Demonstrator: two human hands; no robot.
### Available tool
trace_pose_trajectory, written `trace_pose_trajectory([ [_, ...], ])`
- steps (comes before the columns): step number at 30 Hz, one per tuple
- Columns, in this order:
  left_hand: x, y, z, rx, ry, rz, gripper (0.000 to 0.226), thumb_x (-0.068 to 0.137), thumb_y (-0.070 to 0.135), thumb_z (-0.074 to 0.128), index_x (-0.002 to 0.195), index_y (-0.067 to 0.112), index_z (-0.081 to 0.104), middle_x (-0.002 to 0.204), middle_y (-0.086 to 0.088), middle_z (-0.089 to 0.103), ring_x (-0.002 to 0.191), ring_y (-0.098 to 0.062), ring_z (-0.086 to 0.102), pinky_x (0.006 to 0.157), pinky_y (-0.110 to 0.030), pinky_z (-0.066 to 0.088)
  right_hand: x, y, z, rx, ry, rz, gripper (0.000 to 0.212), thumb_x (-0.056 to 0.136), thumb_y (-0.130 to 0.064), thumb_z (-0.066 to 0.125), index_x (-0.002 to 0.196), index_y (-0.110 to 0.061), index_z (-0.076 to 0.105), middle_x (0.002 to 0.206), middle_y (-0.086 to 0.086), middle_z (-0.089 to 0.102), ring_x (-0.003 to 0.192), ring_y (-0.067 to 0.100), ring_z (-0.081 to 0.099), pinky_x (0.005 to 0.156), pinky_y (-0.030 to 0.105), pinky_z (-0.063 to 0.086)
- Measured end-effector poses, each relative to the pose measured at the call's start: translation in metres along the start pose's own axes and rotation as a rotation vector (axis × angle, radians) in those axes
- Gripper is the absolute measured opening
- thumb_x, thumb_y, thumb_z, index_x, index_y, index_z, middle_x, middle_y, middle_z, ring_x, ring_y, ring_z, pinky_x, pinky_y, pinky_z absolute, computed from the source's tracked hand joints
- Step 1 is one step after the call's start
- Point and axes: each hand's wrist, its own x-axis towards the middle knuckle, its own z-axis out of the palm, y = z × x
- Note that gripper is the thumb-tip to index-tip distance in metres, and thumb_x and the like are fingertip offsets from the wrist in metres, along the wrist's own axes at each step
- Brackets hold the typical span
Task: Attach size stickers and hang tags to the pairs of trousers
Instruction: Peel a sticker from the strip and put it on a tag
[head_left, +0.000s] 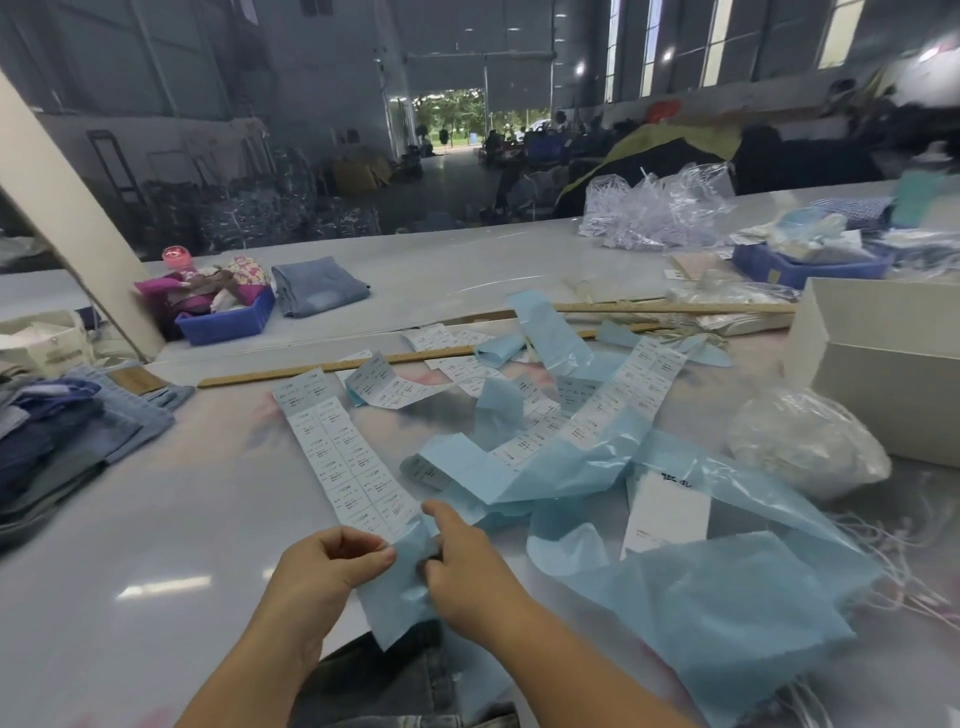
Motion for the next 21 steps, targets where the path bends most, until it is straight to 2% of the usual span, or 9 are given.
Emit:
trace_pose_trajectory([
  [2, -0.001, 0.003, -0.001, 0.018, 0.021, 0.026, 0.012, 0.07, 0.0, 0.082, 0.074, 0.002, 0.072, 0.069, -0.008, 0.072, 0.07, -0.022, 0.062, 0.059, -0.027, 0.042, -0.001, -0.003, 0.0, -0.025, 0.011, -0.003, 0.063, 0.093, -0.004, 0.043, 0.147, -0.034, 0.027, 0.145, 0.002, 0.045, 0.124, 0.018, 0.049, 0.102, 0.027, 0.042],
  [5, -0.002, 0.006, -0.003, 0.025, -0.024, -0.044, 0.01, 0.074, 0.003, 0.08, 0.074, 0.006, 0.071, 0.067, -0.003, 0.071, 0.07, -0.02, 0.056, 0.059, -0.03, 0.035, -0.003, -0.002, -0.001, -0.08, 0.02, -0.018, 0.063, 0.093, -0.004, 0.043, 0.148, -0.032, 0.027, 0.143, 0.002, 0.046, 0.124, 0.019, 0.05, 0.096, 0.024, 0.04],
  [8, 0.0, 0.01, -0.009, 0.048, -0.02, -0.062, 0.007, 0.078, 0.004, 0.077, 0.076, 0.006, 0.071, 0.068, -0.005, 0.07, 0.073, -0.023, 0.054, 0.061, -0.033, 0.033, -0.005, 0.007, -0.003, -0.165, 0.049, 0.021, 0.065, 0.09, -0.002, 0.04, 0.148, -0.029, 0.026, 0.135, 0.008, 0.052, 0.116, 0.023, 0.054, 0.094, 0.03, 0.046],
  [10, 0.0, 0.017, -0.012, 0.074, 0.067, 0.051, 0.006, 0.081, 0.006, 0.076, 0.077, 0.007, 0.071, 0.071, -0.006, 0.071, 0.073, -0.025, 0.056, 0.06, -0.032, 0.037, -0.006, 0.013, -0.005, -0.174, 0.08, 0.044, 0.061, 0.088, -0.002, 0.04, 0.144, -0.026, 0.033, 0.127, 0.009, 0.057, 0.111, 0.024, 0.057, 0.092, 0.034, 0.049],
  [12, -0.007, 0.03, -0.01, 0.144, 0.205, 0.248, 0.01, 0.087, 0.021, 0.073, 0.079, 0.016, 0.069, 0.075, -0.002, 0.07, 0.074, -0.025, 0.06, 0.058, -0.029, 0.041, -0.007, 0.016, -0.004, -0.169, 0.097, 0.045, 0.05, 0.087, -0.003, 0.039, 0.134, -0.021, 0.041, 0.118, 0.008, 0.061, 0.105, 0.024, 0.059, 0.088, 0.037, 0.051],
  [15, -0.027, 0.051, 0.001, 0.395, 0.387, 0.557, 0.022, 0.087, 0.047, 0.064, 0.077, 0.028, 0.058, 0.059, 0.004, 0.062, 0.057, -0.013, 0.058, 0.049, -0.024, 0.037, -0.006, 0.014, 0.001, -0.182, 0.093, 0.06, 0.041, 0.089, -0.003, 0.037, 0.128, -0.016, 0.044, 0.116, 0.01, 0.061, 0.104, 0.026, 0.059, 0.089, 0.038, 0.05],
  [17, -0.042, 0.061, 0.013, 0.399, 0.386, 0.652, 0.022, 0.087, 0.05, 0.061, 0.077, 0.031, 0.056, 0.048, 0.002, 0.057, 0.048, -0.011, 0.055, 0.048, -0.025, 0.039, -0.007, 0.011, 0.002, -0.168, 0.098, 0.062, 0.043, 0.09, -0.005, 0.04, 0.131, -0.016, 0.042, 0.12, 0.009, 0.059, 0.107, 0.025, 0.057, 0.092, 0.034, 0.046],
  [19, -0.054, 0.064, 0.028, 0.356, 0.349, 0.697, 0.015, 0.087, 0.04, 0.067, 0.078, 0.032, 0.059, 0.052, 0.006, 0.061, 0.05, -0.006, 0.058, 0.051, -0.027, 0.045, -0.014, 0.009, -0.003, -0.077, 0.163, 0.062, 0.044, 0.089, -0.007, 0.042, 0.132, -0.016, 0.042, 0.115, 0.004, 0.056, 0.101, 0.019, 0.054, 0.091, 0.028, 0.043],
  [21, -0.066, 0.061, 0.045, 0.331, 0.283, 0.734, 0.014, 0.084, 0.03, 0.073, 0.074, 0.031, 0.062, 0.061, 0.013, 0.065, 0.055, -0.006, 0.062, 0.053, -0.021, 0.045, -0.027, 0.007, -0.017, 0.047, 0.298, 0.066, 0.04, 0.088, -0.009, 0.046, 0.127, -0.018, 0.049, 0.107, 0.0, 0.057, 0.095, 0.017, 0.054, 0.086, 0.025, 0.043],
])
